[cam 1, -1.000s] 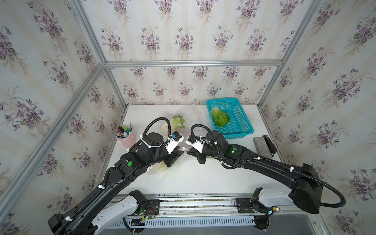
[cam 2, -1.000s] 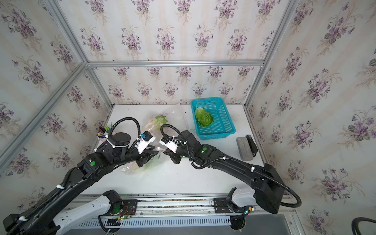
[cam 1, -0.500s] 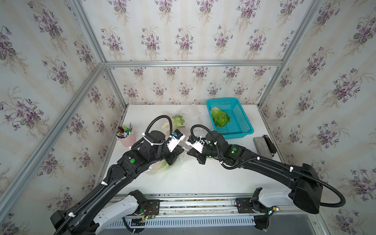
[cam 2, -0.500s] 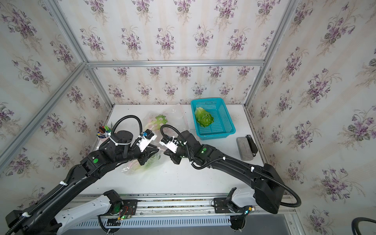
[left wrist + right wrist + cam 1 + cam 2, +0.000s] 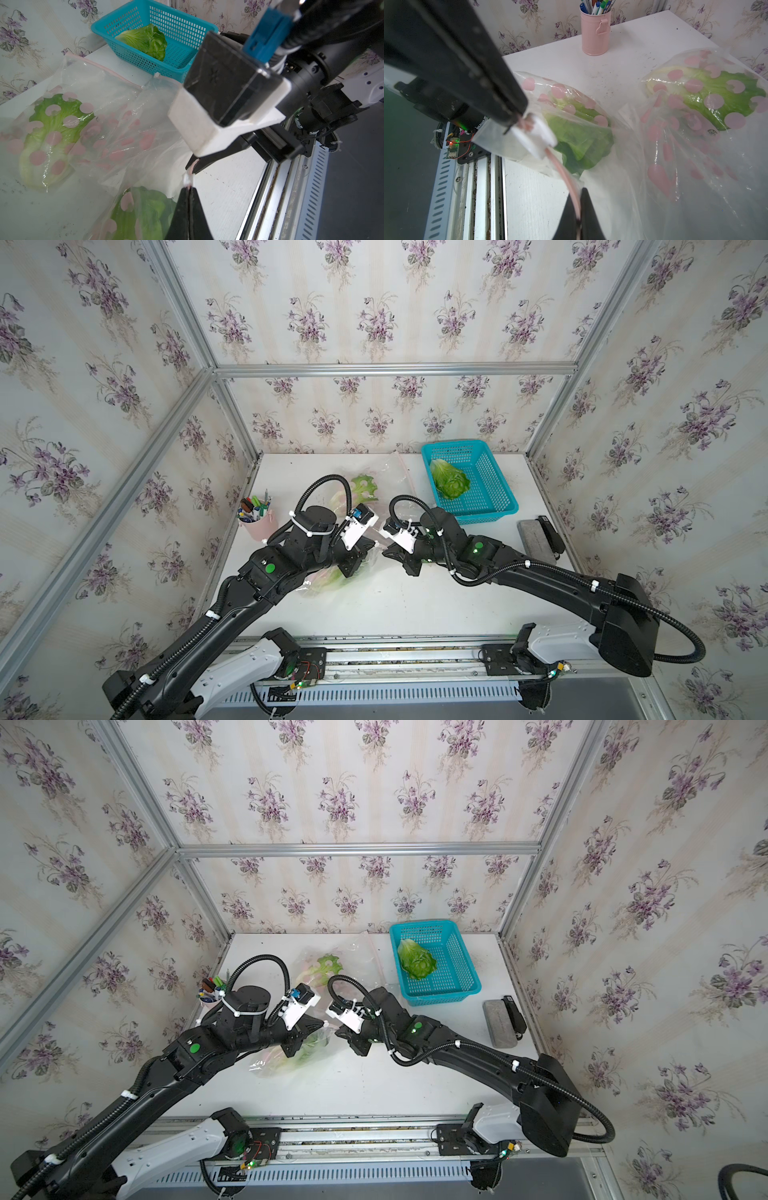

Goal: Open the zip-top bag and take out the chinese cabbages
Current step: Adjust the zipper food storage bag at the center of the board, then unzip the zipper on the zipper food storage bag.

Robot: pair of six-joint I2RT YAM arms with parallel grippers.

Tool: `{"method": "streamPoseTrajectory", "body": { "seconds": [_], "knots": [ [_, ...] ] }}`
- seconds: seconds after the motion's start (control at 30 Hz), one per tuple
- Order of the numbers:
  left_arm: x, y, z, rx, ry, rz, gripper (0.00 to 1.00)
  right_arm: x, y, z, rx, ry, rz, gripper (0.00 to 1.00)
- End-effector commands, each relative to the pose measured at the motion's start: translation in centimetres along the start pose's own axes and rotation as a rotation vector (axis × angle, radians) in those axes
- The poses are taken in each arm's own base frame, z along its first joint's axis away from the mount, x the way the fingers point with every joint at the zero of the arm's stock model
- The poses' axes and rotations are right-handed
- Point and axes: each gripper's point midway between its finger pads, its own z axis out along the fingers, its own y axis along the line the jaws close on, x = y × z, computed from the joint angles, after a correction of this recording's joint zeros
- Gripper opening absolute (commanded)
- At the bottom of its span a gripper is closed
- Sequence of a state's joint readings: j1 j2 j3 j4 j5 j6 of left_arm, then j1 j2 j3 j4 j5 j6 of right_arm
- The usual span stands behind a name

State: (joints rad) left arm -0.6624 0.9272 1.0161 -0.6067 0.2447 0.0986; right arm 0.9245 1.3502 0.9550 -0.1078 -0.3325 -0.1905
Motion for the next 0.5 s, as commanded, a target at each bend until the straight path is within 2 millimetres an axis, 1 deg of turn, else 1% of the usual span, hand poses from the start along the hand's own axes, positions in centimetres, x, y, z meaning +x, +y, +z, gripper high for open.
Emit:
{"method": "streamPoseTrajectory", "body": {
  "seconds": [0.0, 0.07, 0.1, 0.13, 0.17, 0.2, 0.3, 0.4, 0.47],
  "knots": [
    [-0.5, -0.2, 0.1, 0.015, -0.024, 0.007, 0.00, -0.4, -0.1, -0.2, 0.015, -0.027, -0.038, 0.01],
    [-0.4, -0.3, 0.2, 0.021, -0.021, 0.004, 0.00, -0.3, -0.1, -0.4, 0.039, -0.055, -0.073, 0.19],
    [-0.2, -0.4, 0.3, 0.027, -0.018, 0.002, 0.00, -0.4, 0.0, -0.6, 0.047, -0.083, -0.104, 0.27],
    [0.0, -0.6, 0.4, 0.037, -0.015, 0.001, 0.00, -0.6, 0.3, -1.0, 0.048, -0.114, -0.131, 0.38],
    [0.1, -0.7, 0.4, 0.045, -0.013, -0.001, 0.00, -0.8, 0.5, -1.4, 0.052, -0.147, -0.153, 0.46],
    [0.3, -0.8, 0.5, 0.055, -0.011, -0.002, 0.00, -1.1, 0.6, -1.9, 0.058, -0.183, -0.177, 0.52],
    [0.7, -1.3, 0.7, 0.079, -0.009, -0.003, 0.00, -2.1, 1.0, -3.5, 0.086, -0.280, -0.261, 0.63],
    [0.8, -1.7, 0.7, 0.106, -0.014, 0.002, 0.00, -2.8, 2.5, -4.4, 0.037, -0.332, -0.369, 0.64],
    [0.8, -2.0, 0.7, 0.120, -0.016, 0.002, 0.00, -3.3, 3.2, -4.5, 0.000, -0.347, -0.404, 0.63]
  ]
}}
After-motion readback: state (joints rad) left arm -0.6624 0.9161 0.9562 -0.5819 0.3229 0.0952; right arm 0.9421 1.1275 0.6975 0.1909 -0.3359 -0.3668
